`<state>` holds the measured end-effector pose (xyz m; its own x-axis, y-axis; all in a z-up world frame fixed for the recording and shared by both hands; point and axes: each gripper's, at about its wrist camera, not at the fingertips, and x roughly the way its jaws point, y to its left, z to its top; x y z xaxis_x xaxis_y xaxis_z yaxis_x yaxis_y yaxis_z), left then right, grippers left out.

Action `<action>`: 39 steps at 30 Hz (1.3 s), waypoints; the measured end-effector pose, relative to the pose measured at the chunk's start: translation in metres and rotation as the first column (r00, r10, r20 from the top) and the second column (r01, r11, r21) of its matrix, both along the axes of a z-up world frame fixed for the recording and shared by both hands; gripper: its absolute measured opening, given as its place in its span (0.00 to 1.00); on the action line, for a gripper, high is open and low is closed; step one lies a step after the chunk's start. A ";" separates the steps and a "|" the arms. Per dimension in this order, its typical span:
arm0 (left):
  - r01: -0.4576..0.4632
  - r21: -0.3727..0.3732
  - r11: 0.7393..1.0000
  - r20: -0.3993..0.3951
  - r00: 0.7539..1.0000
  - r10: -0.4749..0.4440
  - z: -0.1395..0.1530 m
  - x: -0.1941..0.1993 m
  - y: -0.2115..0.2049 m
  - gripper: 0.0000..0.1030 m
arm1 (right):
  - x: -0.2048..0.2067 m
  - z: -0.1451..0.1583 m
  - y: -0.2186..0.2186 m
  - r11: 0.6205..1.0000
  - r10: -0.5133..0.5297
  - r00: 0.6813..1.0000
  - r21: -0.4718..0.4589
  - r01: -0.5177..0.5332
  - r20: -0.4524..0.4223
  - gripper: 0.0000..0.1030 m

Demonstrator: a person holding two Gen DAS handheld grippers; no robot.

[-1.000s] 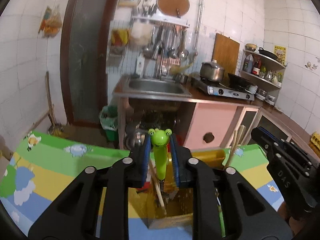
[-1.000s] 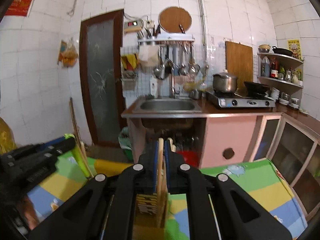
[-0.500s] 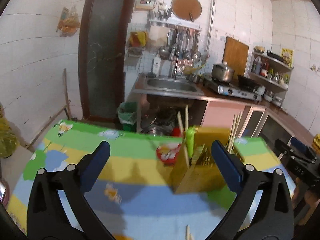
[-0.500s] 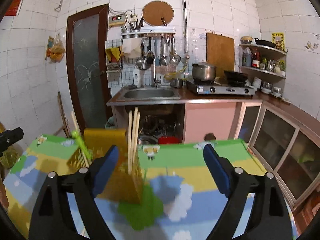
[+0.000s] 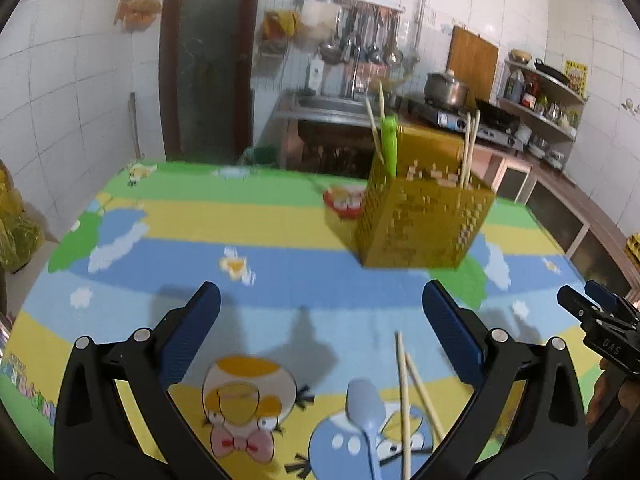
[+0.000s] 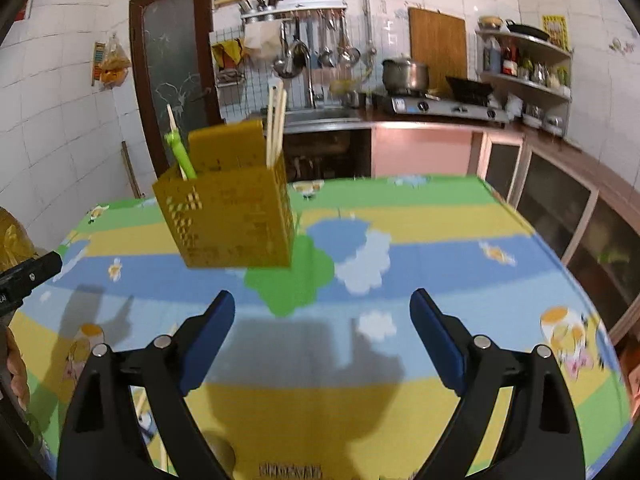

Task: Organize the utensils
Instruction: 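Move both open tools back down toward the spoons on the table, then grasp the dark spoon with the right tool while the left tool grasps the light blue spoon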

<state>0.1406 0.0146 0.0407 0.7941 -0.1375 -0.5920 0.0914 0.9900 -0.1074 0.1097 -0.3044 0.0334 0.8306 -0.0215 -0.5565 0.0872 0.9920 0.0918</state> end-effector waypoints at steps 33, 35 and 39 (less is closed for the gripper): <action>0.044 0.116 0.992 -0.255 0.967 -0.013 -0.089 -0.021 -0.010 0.95 | -0.045 -0.084 0.067 0.966 0.217 0.935 -0.076 -0.247 -0.279 0.84; 0.049 0.120 0.992 -0.263 0.965 -0.016 -0.090 -0.020 -0.012 0.95 | -0.040 -0.084 0.070 0.964 0.225 0.933 -0.076 -0.255 -0.280 0.84; 0.047 0.112 0.993 -0.282 0.959 -0.013 -0.092 -0.017 -0.014 0.95 | -0.031 -0.083 0.074 0.959 0.245 0.926 -0.070 -0.275 -0.286 0.63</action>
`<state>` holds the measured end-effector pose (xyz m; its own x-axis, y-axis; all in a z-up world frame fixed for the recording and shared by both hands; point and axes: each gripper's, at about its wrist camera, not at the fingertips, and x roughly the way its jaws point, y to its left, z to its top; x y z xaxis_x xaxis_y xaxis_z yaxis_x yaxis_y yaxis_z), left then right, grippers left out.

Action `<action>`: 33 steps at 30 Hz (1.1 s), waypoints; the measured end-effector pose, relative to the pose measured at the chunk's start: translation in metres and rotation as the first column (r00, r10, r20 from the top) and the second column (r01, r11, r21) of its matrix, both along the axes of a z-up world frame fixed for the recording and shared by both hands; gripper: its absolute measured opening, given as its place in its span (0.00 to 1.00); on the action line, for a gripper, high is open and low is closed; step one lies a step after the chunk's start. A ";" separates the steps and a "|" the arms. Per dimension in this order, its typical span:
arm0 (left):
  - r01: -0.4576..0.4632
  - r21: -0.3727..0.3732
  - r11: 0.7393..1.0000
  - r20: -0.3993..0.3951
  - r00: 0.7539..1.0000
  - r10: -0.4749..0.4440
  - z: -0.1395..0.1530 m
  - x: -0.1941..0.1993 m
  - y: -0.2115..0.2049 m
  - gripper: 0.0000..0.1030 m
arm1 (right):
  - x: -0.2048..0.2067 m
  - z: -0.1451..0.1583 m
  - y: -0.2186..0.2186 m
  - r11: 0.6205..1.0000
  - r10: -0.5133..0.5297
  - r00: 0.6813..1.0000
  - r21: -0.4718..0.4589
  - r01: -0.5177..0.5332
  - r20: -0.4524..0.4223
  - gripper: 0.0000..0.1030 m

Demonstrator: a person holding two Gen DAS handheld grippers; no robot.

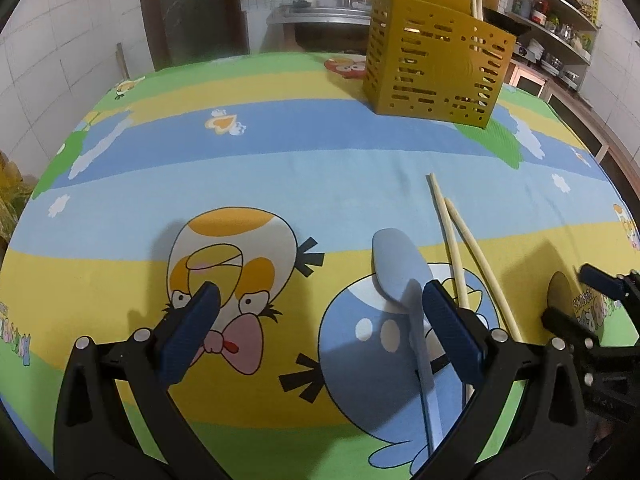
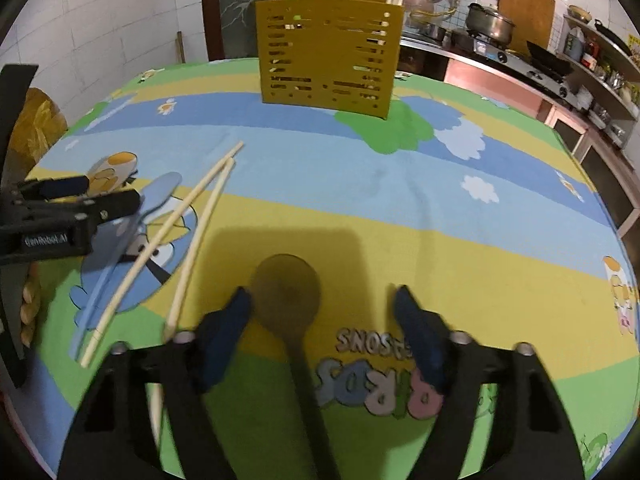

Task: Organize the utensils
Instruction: 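Grasp the dark spoon with the right tool while the left tool grasps the light blue spoon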

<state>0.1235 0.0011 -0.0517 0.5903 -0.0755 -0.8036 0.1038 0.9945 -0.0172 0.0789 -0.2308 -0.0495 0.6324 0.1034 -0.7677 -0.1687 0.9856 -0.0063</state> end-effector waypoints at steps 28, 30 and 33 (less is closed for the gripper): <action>-0.022 0.039 0.999 -0.046 0.999 0.024 -0.005 0.018 -0.044 0.50 | 0.017 0.003 -0.028 0.992 -0.100 0.995 0.070 0.100 -0.011 0.35; -0.018 0.038 0.999 -0.053 0.998 0.020 -0.004 0.018 -0.046 0.42 | 0.018 0.004 -0.029 0.991 -0.111 0.994 0.072 0.112 -0.008 0.35; -0.009 0.050 0.999 -0.060 0.998 0.012 -0.002 0.020 -0.048 0.31 | 0.018 0.005 -0.031 0.989 -0.128 0.992 0.071 0.128 -0.003 0.35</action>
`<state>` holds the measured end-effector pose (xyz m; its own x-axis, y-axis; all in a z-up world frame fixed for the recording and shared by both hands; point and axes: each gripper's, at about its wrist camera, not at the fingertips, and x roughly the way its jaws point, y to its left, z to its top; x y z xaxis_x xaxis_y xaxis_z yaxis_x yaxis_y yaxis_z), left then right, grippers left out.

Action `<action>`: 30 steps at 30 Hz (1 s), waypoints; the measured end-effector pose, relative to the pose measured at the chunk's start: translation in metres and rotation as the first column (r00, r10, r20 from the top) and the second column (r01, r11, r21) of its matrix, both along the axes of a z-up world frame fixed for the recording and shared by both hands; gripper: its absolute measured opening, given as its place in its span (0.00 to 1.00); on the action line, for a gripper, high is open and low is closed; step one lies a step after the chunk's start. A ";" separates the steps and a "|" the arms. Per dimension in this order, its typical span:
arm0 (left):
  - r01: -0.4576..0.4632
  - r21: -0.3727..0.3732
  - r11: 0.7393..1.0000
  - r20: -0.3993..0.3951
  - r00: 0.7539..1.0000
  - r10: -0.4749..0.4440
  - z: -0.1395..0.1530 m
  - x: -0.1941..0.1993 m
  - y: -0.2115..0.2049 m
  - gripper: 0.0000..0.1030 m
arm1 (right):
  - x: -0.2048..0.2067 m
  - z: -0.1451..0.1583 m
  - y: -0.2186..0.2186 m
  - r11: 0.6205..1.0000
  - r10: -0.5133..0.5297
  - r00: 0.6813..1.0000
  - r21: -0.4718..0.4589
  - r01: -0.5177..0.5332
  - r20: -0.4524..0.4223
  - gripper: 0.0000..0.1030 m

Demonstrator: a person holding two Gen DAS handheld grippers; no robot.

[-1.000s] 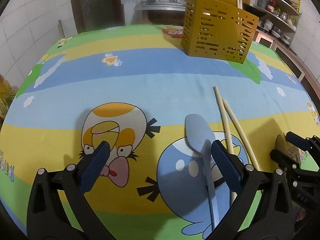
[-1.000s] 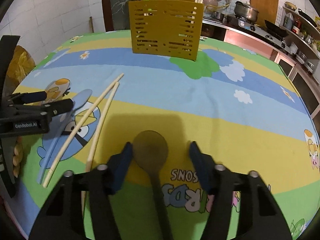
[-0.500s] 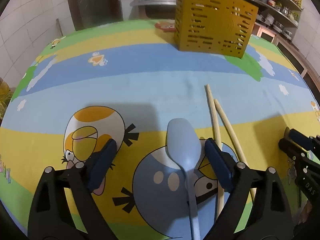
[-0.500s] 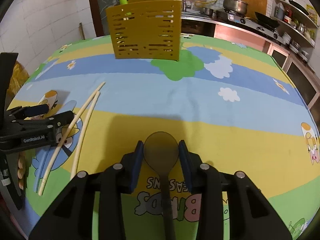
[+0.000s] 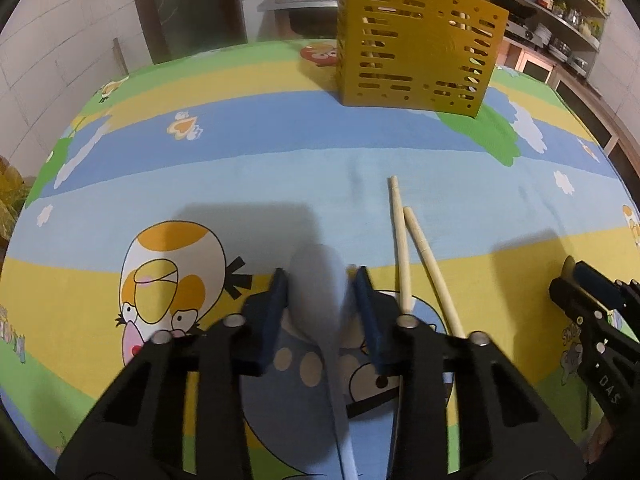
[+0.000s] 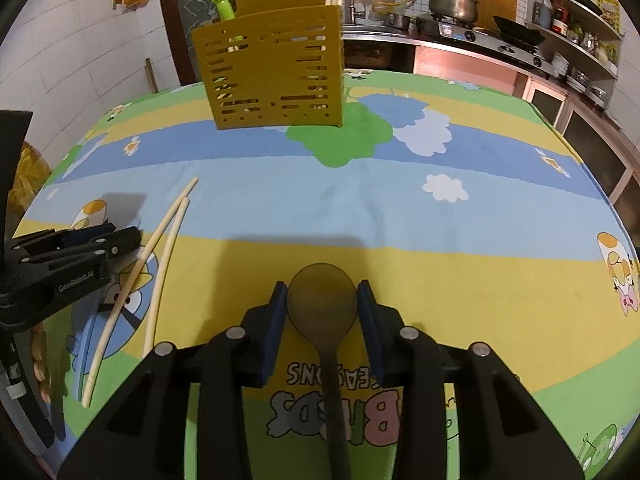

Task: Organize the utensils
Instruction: 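Grasp the dark spoon with the right tool while the left tool grasps the light blue spoon, then lift both spoons and carry them over the yellow holder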

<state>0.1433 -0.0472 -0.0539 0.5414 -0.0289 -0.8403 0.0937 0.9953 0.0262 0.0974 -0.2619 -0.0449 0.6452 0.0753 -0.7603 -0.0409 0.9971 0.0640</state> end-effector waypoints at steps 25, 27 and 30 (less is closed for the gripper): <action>-0.019 -0.048 0.999 0.303 0.952 0.033 0.083 -0.010 0.029 0.31 | 0.012 0.073 -0.008 0.993 -0.117 0.955 0.037 0.111 0.271 0.35; -0.020 -0.052 0.998 0.323 0.946 0.036 0.089 -0.008 0.029 0.31 | 0.015 0.078 -0.008 0.993 -0.121 0.949 0.038 0.115 0.291 0.35; -0.014 -0.050 0.999 0.347 0.937 0.031 0.095 -0.006 0.027 0.31 | 0.018 0.085 -0.008 0.992 -0.126 0.941 0.045 0.118 0.315 0.35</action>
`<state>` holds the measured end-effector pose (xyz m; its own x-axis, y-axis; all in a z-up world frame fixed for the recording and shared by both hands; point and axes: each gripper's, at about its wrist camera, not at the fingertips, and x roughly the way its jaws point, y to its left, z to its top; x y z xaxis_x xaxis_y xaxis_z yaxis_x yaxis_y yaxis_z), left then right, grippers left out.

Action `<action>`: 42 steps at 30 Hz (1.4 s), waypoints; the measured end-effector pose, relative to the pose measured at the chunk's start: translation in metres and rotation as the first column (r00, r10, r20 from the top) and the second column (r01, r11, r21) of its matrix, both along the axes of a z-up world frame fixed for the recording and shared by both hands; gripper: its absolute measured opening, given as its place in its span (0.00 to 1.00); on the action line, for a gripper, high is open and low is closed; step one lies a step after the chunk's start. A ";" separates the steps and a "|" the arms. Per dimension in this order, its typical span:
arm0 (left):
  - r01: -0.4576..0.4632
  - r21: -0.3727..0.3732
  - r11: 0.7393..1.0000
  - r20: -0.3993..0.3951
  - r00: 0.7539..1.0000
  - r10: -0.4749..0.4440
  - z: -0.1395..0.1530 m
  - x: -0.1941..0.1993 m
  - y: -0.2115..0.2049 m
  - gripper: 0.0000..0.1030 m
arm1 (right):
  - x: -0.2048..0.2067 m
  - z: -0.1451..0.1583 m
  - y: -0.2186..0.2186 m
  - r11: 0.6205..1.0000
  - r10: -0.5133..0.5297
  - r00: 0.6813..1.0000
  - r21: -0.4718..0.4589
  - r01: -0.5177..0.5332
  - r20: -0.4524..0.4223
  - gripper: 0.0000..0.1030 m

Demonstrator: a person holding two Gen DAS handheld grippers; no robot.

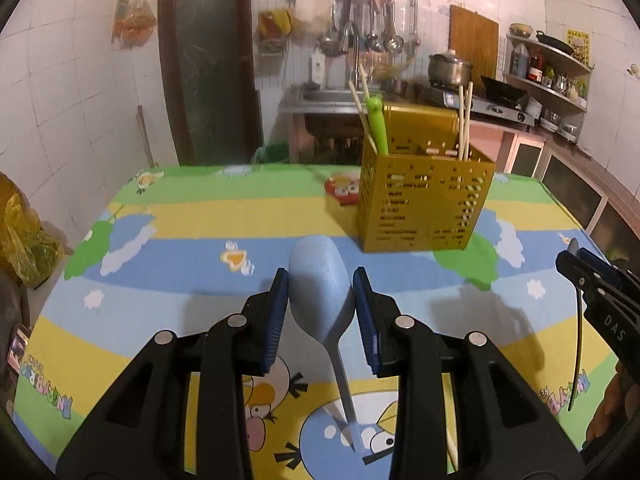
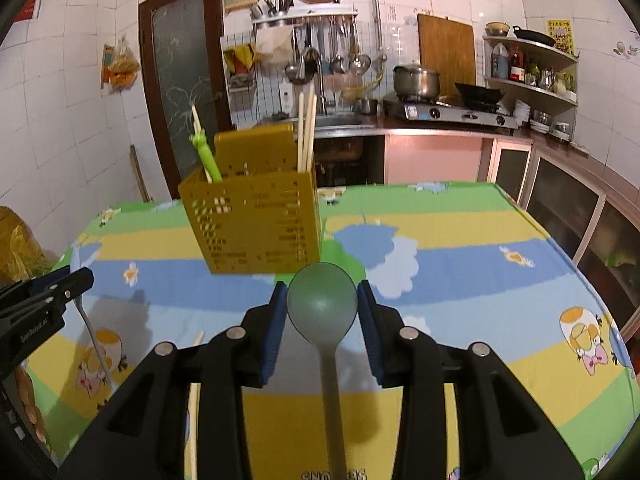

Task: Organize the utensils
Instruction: 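Lift both spoons and carry them over the yellow holder, then lower both spoons into the holder and open both tools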

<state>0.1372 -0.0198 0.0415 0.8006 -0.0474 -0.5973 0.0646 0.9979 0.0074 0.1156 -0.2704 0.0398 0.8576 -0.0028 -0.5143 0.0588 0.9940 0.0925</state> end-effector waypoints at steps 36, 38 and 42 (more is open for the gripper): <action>0.098 -0.028 0.995 0.143 0.985 -0.094 0.082 0.032 -0.002 0.06 | 0.041 0.052 -0.025 0.995 0.011 0.988 0.096 -0.026 0.154 0.35; 0.121 -0.005 0.993 0.183 0.976 -0.118 0.101 0.030 -0.006 0.06 | 0.045 0.064 -0.027 0.990 0.037 0.979 0.129 -0.063 0.198 0.35; 0.158 0.050 0.986 0.266 0.950 -0.166 0.137 0.028 -0.015 0.06 | 0.058 0.089 -0.024 0.982 0.059 0.954 0.155 -0.108 0.293 0.35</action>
